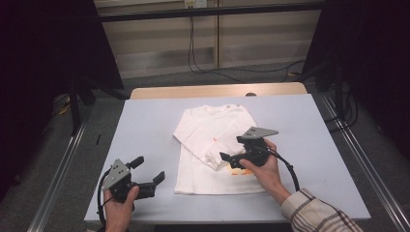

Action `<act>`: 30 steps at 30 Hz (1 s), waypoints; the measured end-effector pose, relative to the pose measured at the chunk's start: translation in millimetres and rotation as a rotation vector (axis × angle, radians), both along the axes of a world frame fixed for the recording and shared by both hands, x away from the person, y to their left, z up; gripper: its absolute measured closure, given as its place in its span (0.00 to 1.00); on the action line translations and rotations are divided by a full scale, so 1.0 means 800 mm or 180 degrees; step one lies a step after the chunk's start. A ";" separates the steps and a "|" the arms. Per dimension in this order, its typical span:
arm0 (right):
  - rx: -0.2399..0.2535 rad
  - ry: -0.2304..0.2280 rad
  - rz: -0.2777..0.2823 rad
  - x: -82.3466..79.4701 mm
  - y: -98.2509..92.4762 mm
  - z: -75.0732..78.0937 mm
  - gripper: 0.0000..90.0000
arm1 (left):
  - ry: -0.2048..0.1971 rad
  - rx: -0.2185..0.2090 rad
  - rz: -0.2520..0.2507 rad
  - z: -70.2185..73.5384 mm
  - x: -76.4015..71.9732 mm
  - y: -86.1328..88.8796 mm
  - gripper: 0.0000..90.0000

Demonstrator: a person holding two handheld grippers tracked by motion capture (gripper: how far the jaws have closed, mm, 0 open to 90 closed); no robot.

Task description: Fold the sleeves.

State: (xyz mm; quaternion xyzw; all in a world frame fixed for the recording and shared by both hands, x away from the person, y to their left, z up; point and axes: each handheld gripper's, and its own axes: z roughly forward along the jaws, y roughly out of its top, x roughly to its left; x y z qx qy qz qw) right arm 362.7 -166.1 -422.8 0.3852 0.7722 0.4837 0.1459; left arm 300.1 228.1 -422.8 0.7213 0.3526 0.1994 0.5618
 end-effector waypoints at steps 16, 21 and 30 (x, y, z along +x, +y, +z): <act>0.0107 -0.0259 -0.0368 -0.019 -0.035 -0.001 0.06 | -0.0092 -0.0128 0.0060 0.001 -0.003 0.002 0.04; 0.0131 -0.0376 -0.0531 -0.030 -0.049 0.000 0.05 | -0.0113 -0.0106 0.0034 0.001 -0.003 -0.001 0.04; 0.0171 -0.0542 -0.0738 -0.052 -0.073 0.005 0.05 | -0.0081 -0.0124 0.0092 0.001 -0.003 0.002 0.05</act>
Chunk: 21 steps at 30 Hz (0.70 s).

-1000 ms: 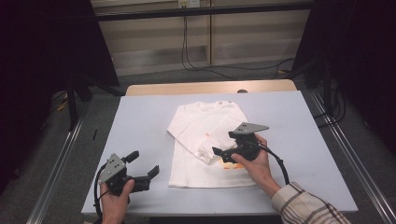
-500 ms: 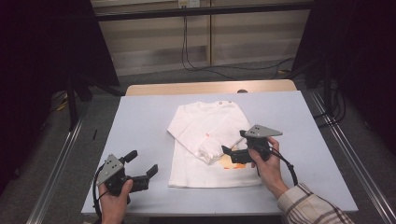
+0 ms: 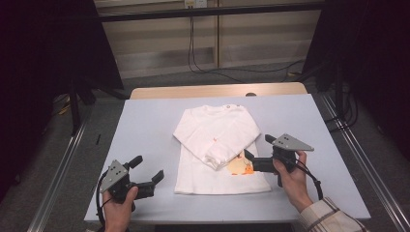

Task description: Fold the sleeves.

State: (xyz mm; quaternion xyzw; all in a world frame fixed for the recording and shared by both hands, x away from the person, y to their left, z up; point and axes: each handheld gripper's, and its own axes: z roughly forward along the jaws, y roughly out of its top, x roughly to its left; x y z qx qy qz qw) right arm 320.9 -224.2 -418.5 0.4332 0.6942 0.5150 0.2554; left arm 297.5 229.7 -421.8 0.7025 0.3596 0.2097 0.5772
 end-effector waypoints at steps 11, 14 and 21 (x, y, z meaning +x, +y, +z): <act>0.0069 -0.0194 -0.0211 -0.022 -0.032 0.002 0.05 | 0.0000 0.0010 0.0044 -0.001 -0.002 0.004 0.05; 0.0082 -0.0270 -0.0278 -0.028 -0.039 0.003 0.05 | -0.0009 -0.0014 0.0101 -0.001 -0.003 0.008 0.05; 0.0052 -0.0316 -0.0334 -0.043 -0.048 -0.002 0.05 | 0.0017 -0.0090 0.0158 -0.002 -0.004 0.011 0.05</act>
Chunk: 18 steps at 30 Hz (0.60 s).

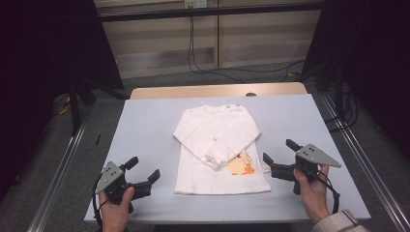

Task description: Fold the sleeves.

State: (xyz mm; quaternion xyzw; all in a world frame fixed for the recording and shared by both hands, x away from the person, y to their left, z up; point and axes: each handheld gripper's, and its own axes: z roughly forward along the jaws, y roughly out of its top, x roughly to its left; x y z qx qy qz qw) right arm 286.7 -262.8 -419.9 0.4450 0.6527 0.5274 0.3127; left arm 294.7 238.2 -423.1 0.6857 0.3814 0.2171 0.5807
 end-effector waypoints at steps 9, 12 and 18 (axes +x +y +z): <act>-0.0036 -0.0101 -0.0148 -0.023 -0.014 0.002 0.07 | 0.0009 -0.0059 0.0202 0.001 -0.005 0.008 0.05; -0.0044 -0.0143 -0.0189 -0.029 -0.020 0.002 0.08 | -0.0005 -0.0049 0.0200 0.002 -0.006 0.007 0.04; -0.0069 -0.0135 -0.0275 -0.044 -0.034 -0.001 0.07 | -0.0025 -0.0061 0.0201 0.004 -0.011 0.009 0.04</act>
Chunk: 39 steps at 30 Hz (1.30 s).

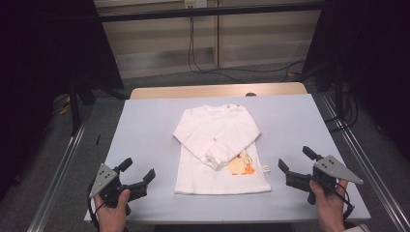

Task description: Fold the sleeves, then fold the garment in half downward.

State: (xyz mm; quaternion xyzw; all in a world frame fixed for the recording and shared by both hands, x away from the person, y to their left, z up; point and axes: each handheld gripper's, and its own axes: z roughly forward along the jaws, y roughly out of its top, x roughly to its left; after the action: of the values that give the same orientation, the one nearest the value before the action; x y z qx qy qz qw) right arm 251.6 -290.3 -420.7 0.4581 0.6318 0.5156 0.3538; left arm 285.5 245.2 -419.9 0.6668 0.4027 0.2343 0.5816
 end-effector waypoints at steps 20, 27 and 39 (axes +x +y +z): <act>-0.0004 0.0160 0.0151 0.002 -0.005 -0.007 0.03 | 0.0082 0.0071 -0.0142 -0.002 0.005 -0.001 0.04; 0.0013 0.0252 0.0179 0.003 0.000 -0.005 0.03 | 0.0181 0.0205 -0.0277 -0.004 0.015 -0.004 0.04; -0.0064 0.0570 0.0461 -0.005 0.019 -0.007 0.04 | 0.0311 0.0423 -0.0523 -0.008 0.020 -0.032 0.04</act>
State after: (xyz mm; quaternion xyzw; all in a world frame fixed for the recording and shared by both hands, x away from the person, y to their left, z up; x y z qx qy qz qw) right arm 247.4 -274.8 -426.5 0.4519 0.6975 0.4904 0.2623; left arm 301.3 219.7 -426.0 0.7453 0.3581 0.1793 0.5330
